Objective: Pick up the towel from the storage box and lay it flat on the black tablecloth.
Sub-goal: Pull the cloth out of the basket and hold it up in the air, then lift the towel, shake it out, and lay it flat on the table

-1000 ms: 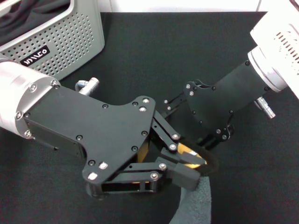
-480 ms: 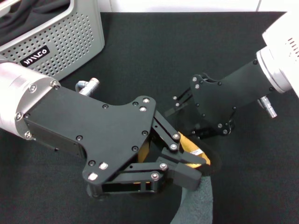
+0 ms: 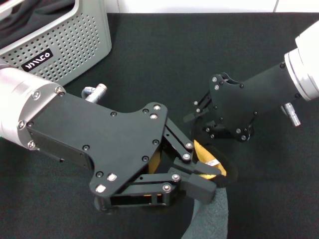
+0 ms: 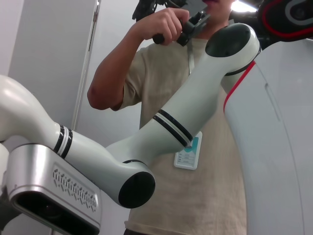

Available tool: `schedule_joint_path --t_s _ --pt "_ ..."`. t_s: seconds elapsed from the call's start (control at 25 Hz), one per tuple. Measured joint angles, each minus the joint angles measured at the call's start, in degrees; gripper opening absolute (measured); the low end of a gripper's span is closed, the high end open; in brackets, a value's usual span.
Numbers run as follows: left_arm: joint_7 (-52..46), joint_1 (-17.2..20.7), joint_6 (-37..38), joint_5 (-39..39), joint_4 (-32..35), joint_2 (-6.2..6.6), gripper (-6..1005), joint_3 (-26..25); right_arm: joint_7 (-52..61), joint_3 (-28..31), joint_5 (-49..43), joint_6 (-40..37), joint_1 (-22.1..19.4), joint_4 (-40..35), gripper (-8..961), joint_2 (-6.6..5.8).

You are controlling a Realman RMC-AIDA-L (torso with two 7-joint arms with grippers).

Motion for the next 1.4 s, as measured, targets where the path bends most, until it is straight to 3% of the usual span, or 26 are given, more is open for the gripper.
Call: schedule_joint_path --t_s 0.32,0.64,0.96,1.4 --pt "0.3 0.9 0.0 0.2 -0.2 -0.46 43 -2.0 -2.9 0.5 5.0 2.7 -2.6 -0.4 88 -0.01" --pt "1.1 2.1 0.0 -0.2 -0.4 -1.05 44 -5.0 -3.7 0.7 6.1 2.7 -5.1 -1.6 55 -0.13" --pt "2.2 3.0 0.0 -2.4 -2.5 -2.42 44 -11.3 -2.9 3.1 8.7 3.3 -10.3 -5.6 10 0.02" --pt "6.5 3.6 0.0 -6.4 -9.6 -2.36 44 -15.8 -2.2 8.3 16.6 5.6 -17.2 -10.5 12 -0.05"
